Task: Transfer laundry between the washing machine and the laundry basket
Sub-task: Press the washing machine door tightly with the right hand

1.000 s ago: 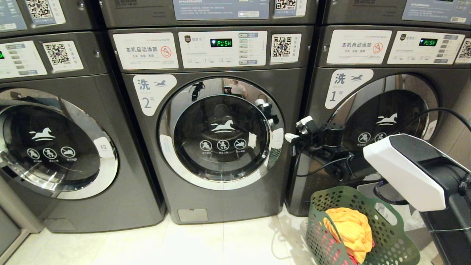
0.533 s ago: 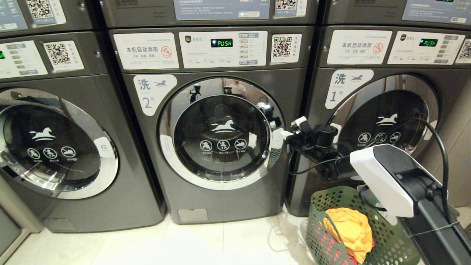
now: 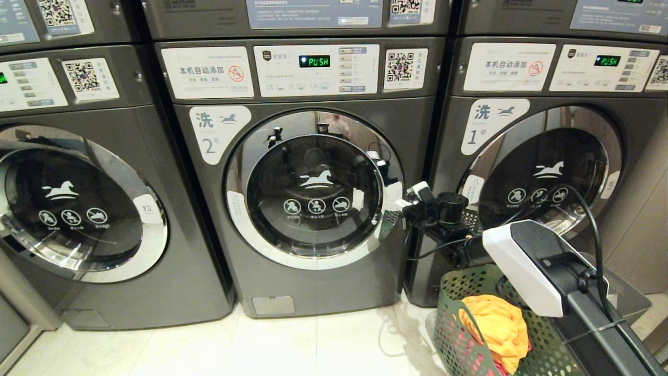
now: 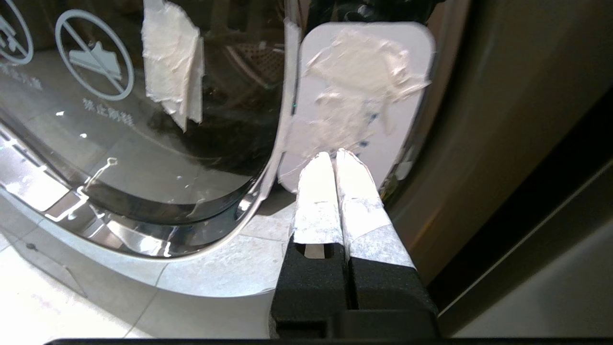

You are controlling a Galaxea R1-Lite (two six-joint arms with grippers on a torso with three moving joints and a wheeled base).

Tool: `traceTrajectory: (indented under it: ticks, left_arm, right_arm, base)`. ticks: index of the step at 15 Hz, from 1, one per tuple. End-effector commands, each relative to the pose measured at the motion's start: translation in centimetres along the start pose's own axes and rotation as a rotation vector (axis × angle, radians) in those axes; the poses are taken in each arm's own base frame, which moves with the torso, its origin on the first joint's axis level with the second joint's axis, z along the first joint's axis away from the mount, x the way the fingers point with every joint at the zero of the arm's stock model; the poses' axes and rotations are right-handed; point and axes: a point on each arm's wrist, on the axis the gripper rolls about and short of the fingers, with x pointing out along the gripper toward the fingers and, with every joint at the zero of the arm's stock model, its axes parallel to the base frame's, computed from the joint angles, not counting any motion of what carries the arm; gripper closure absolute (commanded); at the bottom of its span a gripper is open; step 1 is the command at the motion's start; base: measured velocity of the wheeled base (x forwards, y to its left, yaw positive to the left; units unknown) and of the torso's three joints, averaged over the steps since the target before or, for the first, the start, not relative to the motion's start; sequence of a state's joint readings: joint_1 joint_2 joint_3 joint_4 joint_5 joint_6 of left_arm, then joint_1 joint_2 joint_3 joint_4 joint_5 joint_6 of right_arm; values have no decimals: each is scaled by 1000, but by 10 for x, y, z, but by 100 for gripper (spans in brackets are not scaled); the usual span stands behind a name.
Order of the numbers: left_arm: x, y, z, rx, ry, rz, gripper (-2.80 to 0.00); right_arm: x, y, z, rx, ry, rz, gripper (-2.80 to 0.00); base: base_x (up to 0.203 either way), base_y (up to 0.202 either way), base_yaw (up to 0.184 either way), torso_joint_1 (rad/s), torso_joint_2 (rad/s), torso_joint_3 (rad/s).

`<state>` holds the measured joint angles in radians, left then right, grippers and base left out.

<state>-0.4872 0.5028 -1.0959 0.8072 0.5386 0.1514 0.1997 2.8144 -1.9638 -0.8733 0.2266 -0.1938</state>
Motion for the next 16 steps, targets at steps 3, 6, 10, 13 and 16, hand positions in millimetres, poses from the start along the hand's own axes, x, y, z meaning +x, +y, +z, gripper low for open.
traceTrajectory:
  ticks: [3, 6, 10, 13, 16]
  left_arm:
    - [-7, 0, -8, -9, -4, 41, 0]
    - [-9, -1, -15, -24, -17, 51, 0]
    - [-14, -16, -38, -82, 32, 124, 0]
    - [-6, -25, -57, -100, 79, 136, 0]
    - [5, -32, -65, -103, 84, 162, 0]
  right_arm:
    - [2, 6, 4, -3, -7, -17, 0]
    - [2, 10, 7, -4, -9, -10, 0]
    - [3, 13, 21, -10, -29, -46, 0]
    - [3, 13, 28, -12, -42, -46, 0]
    - [3, 13, 24, -11, -36, -46, 0]
  base:
    - [0, 0, 0, 0, 0, 0]
    - [0, 0, 0, 0, 0, 0]
    - [0, 0, 0, 0, 0, 0]
    - [0, 0, 0, 0, 0, 0]
    - [0, 0, 0, 0, 0, 0]
